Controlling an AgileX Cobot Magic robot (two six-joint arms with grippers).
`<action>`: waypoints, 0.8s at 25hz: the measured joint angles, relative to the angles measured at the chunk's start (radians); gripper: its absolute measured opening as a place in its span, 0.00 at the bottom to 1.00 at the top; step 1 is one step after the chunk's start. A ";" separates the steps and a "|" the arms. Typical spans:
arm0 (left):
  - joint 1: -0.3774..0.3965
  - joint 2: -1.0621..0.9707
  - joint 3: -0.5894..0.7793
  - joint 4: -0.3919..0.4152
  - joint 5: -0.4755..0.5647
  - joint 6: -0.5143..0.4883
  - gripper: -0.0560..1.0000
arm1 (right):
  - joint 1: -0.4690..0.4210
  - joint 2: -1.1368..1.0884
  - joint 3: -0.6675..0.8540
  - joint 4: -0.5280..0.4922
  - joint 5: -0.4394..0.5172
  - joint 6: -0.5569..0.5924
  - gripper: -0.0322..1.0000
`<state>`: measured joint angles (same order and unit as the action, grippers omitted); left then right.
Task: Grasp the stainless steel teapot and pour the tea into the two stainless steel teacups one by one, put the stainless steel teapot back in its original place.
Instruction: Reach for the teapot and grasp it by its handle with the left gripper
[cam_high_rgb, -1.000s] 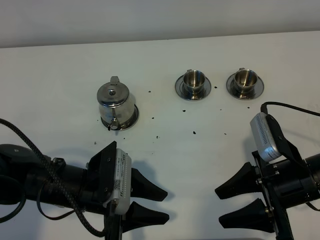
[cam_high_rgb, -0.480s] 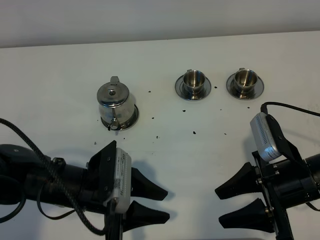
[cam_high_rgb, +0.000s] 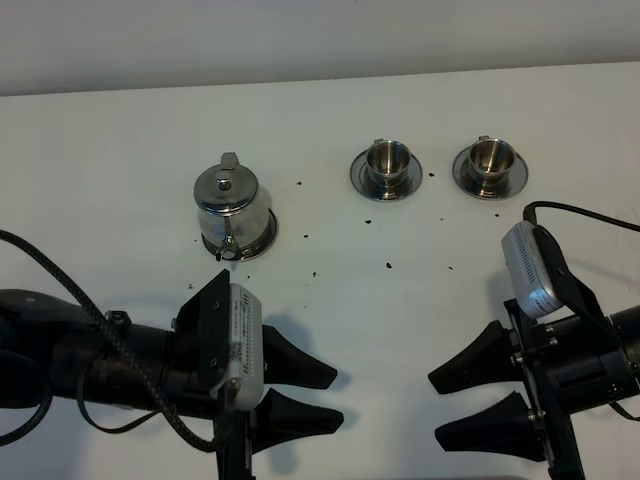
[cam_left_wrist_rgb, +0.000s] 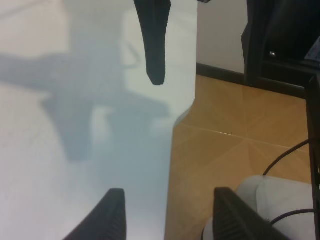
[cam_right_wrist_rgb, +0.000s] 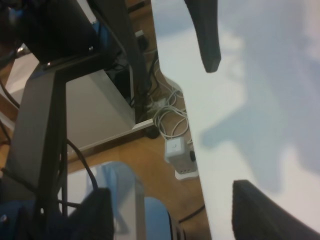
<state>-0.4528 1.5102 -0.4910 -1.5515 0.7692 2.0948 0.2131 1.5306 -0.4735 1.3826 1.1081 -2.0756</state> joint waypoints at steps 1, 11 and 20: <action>0.000 0.000 0.000 -0.004 -0.006 -0.005 0.46 | 0.000 0.000 0.000 0.006 -0.002 0.000 0.52; 0.000 -0.131 -0.034 -0.077 -0.280 -0.180 0.46 | 0.000 -0.093 -0.036 0.027 -0.232 0.195 0.52; 0.000 -0.252 -0.109 -0.067 -0.519 -0.500 0.46 | 0.000 -0.263 -0.099 -0.113 -0.440 0.609 0.52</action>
<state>-0.4528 1.2582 -0.5997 -1.6181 0.2500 1.5948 0.2131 1.2673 -0.5727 1.2697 0.6683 -1.4661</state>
